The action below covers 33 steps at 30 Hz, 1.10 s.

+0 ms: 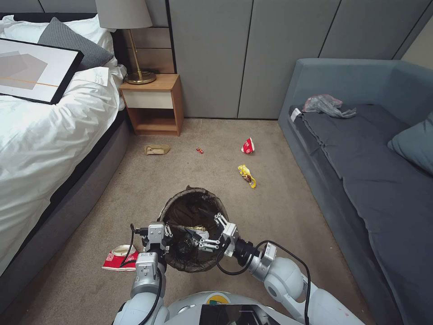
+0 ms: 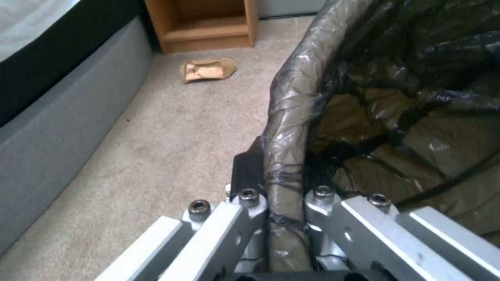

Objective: Pick up the trash bin, then pick up the garbage from the floor and place it into the trash bin.

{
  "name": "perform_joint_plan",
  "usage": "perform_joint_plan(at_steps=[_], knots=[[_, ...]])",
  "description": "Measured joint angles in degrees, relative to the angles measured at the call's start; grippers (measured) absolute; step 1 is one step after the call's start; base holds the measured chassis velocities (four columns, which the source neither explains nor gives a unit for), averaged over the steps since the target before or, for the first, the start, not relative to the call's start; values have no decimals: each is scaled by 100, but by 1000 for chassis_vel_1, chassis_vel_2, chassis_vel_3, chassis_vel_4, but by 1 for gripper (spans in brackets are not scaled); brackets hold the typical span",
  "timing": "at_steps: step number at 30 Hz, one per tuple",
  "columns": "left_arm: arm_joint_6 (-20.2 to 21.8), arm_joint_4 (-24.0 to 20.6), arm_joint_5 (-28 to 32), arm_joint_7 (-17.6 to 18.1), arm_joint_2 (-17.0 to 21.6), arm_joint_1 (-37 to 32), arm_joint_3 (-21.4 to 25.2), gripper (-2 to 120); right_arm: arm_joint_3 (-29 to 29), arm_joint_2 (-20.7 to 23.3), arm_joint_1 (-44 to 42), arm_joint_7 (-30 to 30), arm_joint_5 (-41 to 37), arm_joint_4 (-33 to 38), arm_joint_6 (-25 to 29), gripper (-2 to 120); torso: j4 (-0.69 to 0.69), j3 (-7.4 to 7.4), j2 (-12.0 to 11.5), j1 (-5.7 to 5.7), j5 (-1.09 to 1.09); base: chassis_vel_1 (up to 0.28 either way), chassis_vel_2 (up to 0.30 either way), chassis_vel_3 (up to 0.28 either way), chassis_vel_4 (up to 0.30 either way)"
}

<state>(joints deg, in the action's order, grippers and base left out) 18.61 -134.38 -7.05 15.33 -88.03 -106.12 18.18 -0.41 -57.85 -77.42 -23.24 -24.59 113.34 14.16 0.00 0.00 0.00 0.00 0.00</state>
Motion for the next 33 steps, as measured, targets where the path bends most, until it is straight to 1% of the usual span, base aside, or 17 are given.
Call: perform_joint_plan(at_steps=[1, 3, 5, 6, 9, 11, 12, 13, 14, 16, 18, 20, 21, 23, 24, 27, 33], knots=[[0, 0, 0, 0, 0, 0, 0, 0, 0, 0, 0, 0, 0, 0, 0, 80, 0, 0, 0, 0, 0, 0, 0, 0, 0], [0, -13, -1, 0, -1, -13, 6, 0, 65, 3, -56, 62, 89, 159, 42, 92, 0, 0, 0, 0, 0, 0, 0, 0, 0], [0, -20, 0, 0, 2, -14, 19, 0, 135, 5, -111, 149, 167, 344, 82, 98, 0, 0, 0, 0, 0, 0, 0, 0, 0], [0, -20, 0, 0, 2, -14, 19, 0, 135, 5, -111, 149, 167, 344, 82, 98, 0, 0, 0, 0, 0, 0, 0, 0, 0], [0, -24, 14, 0, 20, 4, 67, 0, 404, -17, -333, 818, 494, 985, 105, 100, 1, 0, 0, 0, 0, 0, 0, 0, 0], [0, -24, 14, 0, 20, 4, 67, 0, 404, -17, -333, 818, 494, 985, 105, 100, 1, 0, 0, 0, 0, 0, 0, 0, 0], [1, -21, 41, 4, 23, 51, 100, 0, 836, -213, -717, 1708, 1055, 1478, 63, 100, 1, 0, 0, 0, 0, 0, 0, 0, 0], [4, -14, 61, 8, 22, 70, 116, 0, 1037, -304, -944, 1962, 1260, 1628, 67, 100, 0, 0, 0, 0, 0, 0, 0, 0, 0], [4, -14, 61, 8, 22, 70, 116, 0, 1037, -304, -944, 1962, 1260, 1628, 67, 100, 0, 0, 0, 0, 0, 0, 0, 0, 0], [20, -11, 165, 26, 27, 124, 184, 0, 1548, -703, -1814, 2533, 1641, 1945, 248, 100, -3, 0, 0, 0, 0, 0, 0, 0, 0], [29, -11, 195, 29, 29, 141, 200, 0, 1660, -814, -1968, 2595, 1702, 1983, 320, 100, -2, 0, 0, 0, -1, 0, 0, 0, 0], [45, -12, 269, 46, 16, 203, 247, 0, 1962, -1175, -2319, 2691, 1841, 2050, 573, 100, -1, 0, 0, 0, 0, 0, 0, 0, 0], [45, -12, 269, 46, 16, 203, 247, 0, 1962, -1175, -2319, 2691, 1841, 2050, 573, 100, -1, 0, 0, 0, 0, 0, 0, 0, 0], [64, -28, 326, 61, 5, 229, 266, 0, 2156, -1433, -2526, 2710, 1951, 2059, 792, 100, 0, 0, 0, 0, 0, 0, 0, 0, 0], [64, -28, 326, 61, 5, 229, 266, 0, 2156, -1433, -2526, 2710, 1951, 2059, 792, 100, 0, 0, 0, 0, 0, 0, 0, 0, 0], [95, -71, 391, 72, 32, 262, 298, 0, 2350, -1708, -2672, 2770, 2190, 1886, 1058, 100, 0, 0, 0, 0, 0, 0, 0, 0, 0], [122, -112, 461, 87, 63, 309, 372, 0, 2585, -1878, -2798, 2914, 2277, 1577, 1254, 100, 0, 0, 0, 0, 0, 0, 0, 0, 0]])
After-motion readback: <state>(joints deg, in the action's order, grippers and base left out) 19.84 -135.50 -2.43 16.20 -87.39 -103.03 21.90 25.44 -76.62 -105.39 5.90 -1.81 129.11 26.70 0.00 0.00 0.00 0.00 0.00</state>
